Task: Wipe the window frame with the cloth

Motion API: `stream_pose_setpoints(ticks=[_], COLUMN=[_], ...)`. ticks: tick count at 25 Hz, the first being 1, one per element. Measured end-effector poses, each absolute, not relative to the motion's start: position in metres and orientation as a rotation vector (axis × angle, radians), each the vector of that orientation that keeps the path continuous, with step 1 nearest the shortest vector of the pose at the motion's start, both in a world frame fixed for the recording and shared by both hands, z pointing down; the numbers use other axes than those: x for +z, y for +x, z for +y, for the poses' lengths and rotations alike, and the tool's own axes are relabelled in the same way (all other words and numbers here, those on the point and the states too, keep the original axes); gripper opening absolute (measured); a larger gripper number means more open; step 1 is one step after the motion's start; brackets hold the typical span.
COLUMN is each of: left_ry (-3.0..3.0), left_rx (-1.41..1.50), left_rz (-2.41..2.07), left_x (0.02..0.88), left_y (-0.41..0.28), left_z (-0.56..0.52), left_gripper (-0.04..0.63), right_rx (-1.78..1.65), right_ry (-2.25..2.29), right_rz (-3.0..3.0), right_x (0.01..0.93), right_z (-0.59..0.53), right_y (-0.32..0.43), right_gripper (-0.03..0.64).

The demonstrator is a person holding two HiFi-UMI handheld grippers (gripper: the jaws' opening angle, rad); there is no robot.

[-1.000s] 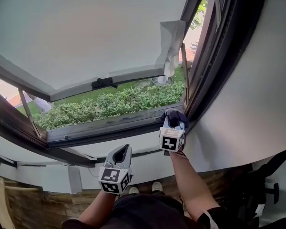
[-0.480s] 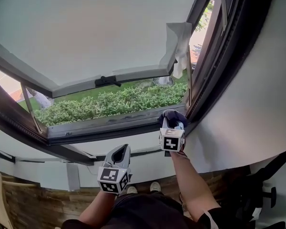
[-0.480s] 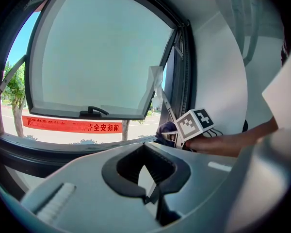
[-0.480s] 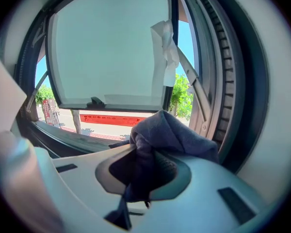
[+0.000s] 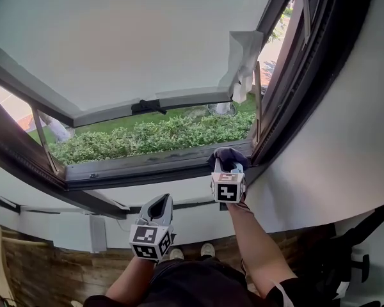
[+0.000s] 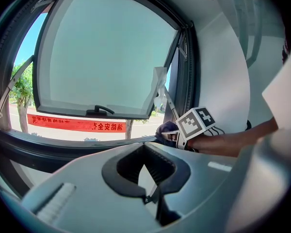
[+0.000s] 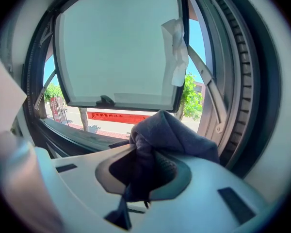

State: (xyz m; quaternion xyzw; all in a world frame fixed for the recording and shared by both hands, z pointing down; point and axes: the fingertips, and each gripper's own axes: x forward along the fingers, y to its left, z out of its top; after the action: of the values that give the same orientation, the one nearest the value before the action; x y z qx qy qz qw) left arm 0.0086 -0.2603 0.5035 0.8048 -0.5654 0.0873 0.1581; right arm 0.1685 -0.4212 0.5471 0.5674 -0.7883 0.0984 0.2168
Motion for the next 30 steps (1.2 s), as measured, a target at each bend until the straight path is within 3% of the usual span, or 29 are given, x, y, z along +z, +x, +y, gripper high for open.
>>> stream_pose_setpoints(ticks=[30], left_ry=[2.141], left_rx=[0.214], left_rz=[-1.778], left_x=[0.512], left_y=[-0.022], left_z=[-0.235], left_gripper=[0.009], right_rx=[0.176], right_ry=[1.28], right_rz=[-2.314], right_x=[0.549], right_z=[-0.402], right_y=[0.092], right_gripper=[0.064])
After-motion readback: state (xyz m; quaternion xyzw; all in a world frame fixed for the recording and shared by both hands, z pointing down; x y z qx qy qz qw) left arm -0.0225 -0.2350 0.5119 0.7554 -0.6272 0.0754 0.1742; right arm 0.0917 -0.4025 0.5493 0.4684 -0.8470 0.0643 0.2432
